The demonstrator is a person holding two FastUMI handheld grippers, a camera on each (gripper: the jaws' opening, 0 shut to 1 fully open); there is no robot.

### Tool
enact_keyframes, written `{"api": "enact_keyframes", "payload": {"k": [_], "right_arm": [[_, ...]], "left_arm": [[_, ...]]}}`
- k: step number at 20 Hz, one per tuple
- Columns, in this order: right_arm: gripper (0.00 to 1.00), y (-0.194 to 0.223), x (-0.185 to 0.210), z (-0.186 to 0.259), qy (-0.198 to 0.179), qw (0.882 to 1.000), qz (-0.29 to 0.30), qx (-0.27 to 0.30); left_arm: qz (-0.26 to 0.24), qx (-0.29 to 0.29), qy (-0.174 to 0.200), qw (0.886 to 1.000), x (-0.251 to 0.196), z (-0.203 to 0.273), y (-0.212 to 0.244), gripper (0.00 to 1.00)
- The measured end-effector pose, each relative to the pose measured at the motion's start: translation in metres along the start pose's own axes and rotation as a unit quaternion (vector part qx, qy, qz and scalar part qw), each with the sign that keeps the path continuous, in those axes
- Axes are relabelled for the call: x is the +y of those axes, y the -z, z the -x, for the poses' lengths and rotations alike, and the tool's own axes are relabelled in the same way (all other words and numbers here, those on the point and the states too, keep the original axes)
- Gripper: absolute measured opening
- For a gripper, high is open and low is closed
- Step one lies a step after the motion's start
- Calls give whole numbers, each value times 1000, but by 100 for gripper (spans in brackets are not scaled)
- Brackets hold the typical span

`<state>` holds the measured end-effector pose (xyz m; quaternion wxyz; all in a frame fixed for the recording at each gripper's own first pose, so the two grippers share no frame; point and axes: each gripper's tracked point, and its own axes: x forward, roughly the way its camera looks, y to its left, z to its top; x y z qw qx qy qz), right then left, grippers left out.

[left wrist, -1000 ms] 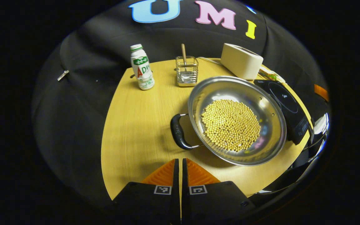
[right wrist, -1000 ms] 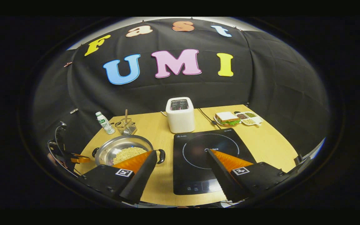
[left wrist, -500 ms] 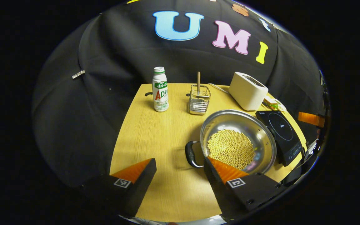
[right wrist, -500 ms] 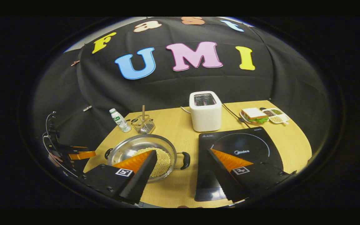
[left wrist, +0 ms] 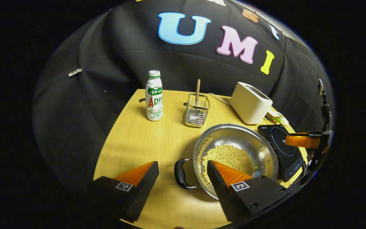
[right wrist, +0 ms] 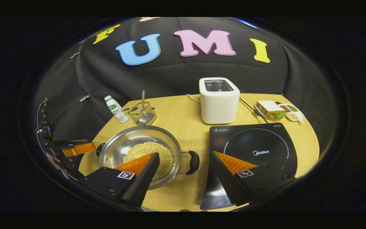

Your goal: First push the handle of the pot to place it horizontally, then grasp the pot with both hands and set it on the induction cooktop.

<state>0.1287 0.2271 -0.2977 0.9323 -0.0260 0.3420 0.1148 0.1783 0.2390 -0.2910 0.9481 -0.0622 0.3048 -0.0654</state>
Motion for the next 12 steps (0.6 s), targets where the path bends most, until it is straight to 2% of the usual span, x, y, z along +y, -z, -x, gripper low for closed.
{"api": "enact_keyframes", "payload": {"k": [2,7,12], "right_arm": [[99,9,0,-14,-2,1000,7,15],[100,25,1,-45,-16,999,17,43],[99,45,2,-60,-22,998,16,60]], "left_arm": [[20,1,11,1000,-3,-9,4,96],[45,3,11,999,5,-32,9,96],[70,20,23,997,2,-55,23,96]]}}
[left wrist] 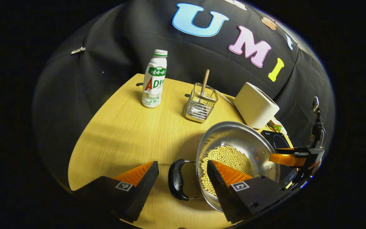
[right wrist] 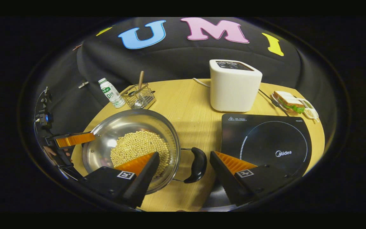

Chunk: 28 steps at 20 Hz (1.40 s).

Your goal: First push the handle of the pot to place it horizontally, then grasp the pot with both hands and set it on the induction cooktop.

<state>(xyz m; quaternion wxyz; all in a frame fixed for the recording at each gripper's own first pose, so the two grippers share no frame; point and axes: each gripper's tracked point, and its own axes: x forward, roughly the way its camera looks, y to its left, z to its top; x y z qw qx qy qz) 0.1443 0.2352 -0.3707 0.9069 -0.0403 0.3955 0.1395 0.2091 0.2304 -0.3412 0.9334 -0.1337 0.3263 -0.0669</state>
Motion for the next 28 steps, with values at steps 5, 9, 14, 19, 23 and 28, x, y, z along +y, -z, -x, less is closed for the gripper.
{"api": "enact_keyframes", "payload": {"k": [5,9,14,19,23,28], "right_arm": [[99,14,7,-13,0,1000,-13,5],[98,15,3,-17,18,1000,-16,-5],[76,30,8,-26,30,999,-23,13],[67,32,2,-29,58,997,-44,11],[61,33,3,-30,62,996,-59,26],[57,38,6,-26,71,995,-67,28]], "left_arm": [[24,23,16,999,-8,-18,14,95],[9,38,11,999,-10,-27,20,93],[8,43,-2,999,3,-28,24,78],[11,50,1,999,9,-32,27,64],[14,55,-8,998,12,-30,28,64],[-2,63,-10,998,14,-27,30,61]]}}
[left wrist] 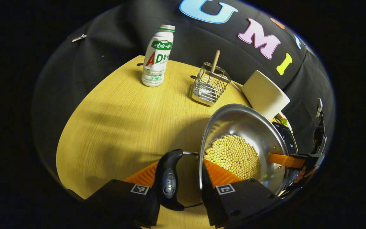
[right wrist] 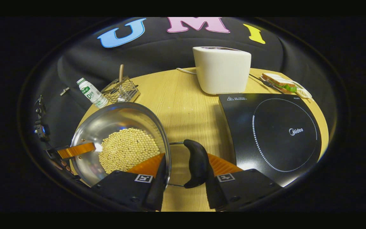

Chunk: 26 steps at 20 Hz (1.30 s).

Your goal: First push the handle of the pot to place it horizontally, then grasp the pot with both hands and set it on the induction cooktop.

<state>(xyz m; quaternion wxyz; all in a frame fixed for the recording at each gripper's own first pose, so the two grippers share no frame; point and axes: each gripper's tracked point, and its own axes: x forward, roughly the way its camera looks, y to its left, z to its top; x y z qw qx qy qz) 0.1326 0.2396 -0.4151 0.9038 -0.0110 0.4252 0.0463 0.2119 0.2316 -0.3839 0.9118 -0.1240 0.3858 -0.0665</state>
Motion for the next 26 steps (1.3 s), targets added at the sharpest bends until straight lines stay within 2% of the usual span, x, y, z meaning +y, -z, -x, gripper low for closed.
{"api": "enact_keyframes", "payload": {"k": [7,12,16,17,19,26], "right_arm": [[57,0,8,22,-8,1000,21,-5],[57,-6,-5,58,-10,1000,23,-11],[57,-19,-29,86,-3,999,20,-33],[53,-22,-36,90,-2,999,18,-37],[57,-28,-53,100,0,999,11,-42],[57,-42,-119,109,2,999,1,-42]], "left_arm": [[6,-8,-11,1000,0,25,7,60],[5,-25,-5,1000,-24,50,4,60],[-4,-35,5,999,-56,61,-2,59],[-7,-34,7,999,-65,64,-3,59],[-10,-36,7,999,-83,67,-4,59],[-19,-26,-1,999,-149,50,-4,59]]}}
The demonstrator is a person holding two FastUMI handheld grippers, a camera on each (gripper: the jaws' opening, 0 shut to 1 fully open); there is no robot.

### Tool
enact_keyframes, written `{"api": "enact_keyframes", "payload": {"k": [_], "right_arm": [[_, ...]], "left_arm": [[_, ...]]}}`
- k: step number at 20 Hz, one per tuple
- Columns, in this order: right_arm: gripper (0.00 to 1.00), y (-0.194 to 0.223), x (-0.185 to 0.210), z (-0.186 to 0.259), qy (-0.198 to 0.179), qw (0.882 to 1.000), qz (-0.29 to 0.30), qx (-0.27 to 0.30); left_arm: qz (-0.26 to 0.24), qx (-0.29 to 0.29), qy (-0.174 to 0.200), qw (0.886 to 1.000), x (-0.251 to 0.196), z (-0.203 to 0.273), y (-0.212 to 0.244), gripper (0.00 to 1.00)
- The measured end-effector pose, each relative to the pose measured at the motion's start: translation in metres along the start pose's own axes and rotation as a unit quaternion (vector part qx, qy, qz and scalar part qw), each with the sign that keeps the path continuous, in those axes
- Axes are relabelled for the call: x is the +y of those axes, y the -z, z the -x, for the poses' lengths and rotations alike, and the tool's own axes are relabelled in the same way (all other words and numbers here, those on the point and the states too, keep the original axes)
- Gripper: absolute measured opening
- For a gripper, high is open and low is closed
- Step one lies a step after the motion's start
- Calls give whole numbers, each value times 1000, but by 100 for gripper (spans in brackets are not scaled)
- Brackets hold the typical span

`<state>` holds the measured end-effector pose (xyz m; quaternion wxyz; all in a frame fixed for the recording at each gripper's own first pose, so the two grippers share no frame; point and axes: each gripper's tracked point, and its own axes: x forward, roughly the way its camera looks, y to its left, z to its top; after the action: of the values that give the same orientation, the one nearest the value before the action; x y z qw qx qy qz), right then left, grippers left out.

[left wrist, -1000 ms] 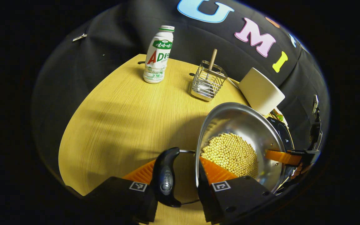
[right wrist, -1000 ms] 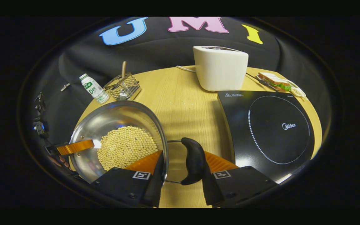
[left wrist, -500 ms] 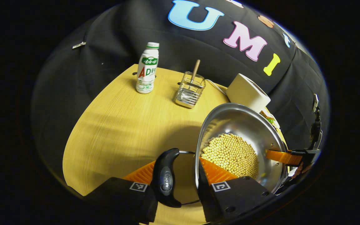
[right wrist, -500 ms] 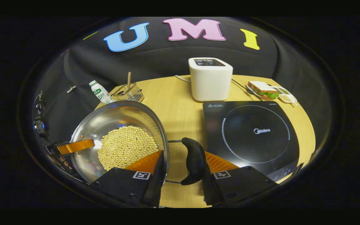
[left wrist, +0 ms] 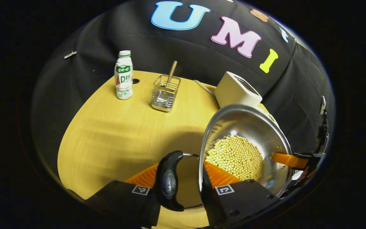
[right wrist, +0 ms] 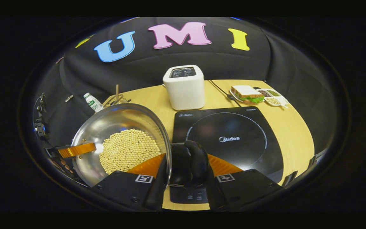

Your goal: First push the handle of the pot to place it horizontally, then grasp the pot with both hands and set it on the induction cooktop.

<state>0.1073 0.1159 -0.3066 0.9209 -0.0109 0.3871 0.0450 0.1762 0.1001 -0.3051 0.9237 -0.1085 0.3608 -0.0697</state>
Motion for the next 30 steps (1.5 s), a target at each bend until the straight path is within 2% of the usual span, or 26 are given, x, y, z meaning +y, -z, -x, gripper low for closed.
{"api": "enact_keyframes", "payload": {"k": [9,15,25,30], "right_arm": [[57,-24,-98,-3,1,1000,2,0],[57,-35,-149,-11,7,1000,-18,4],[57,-51,-209,-28,11,999,-29,8],[57,-52,-221,-35,8,999,-35,15]], "left_arm": [[9,10,-1,1000,-91,-37,8,59],[-8,17,2,1000,-138,-64,1,60],[-15,21,5,1000,-194,-103,-3,60],[-12,24,2,1000,-203,-117,0,59]]}}
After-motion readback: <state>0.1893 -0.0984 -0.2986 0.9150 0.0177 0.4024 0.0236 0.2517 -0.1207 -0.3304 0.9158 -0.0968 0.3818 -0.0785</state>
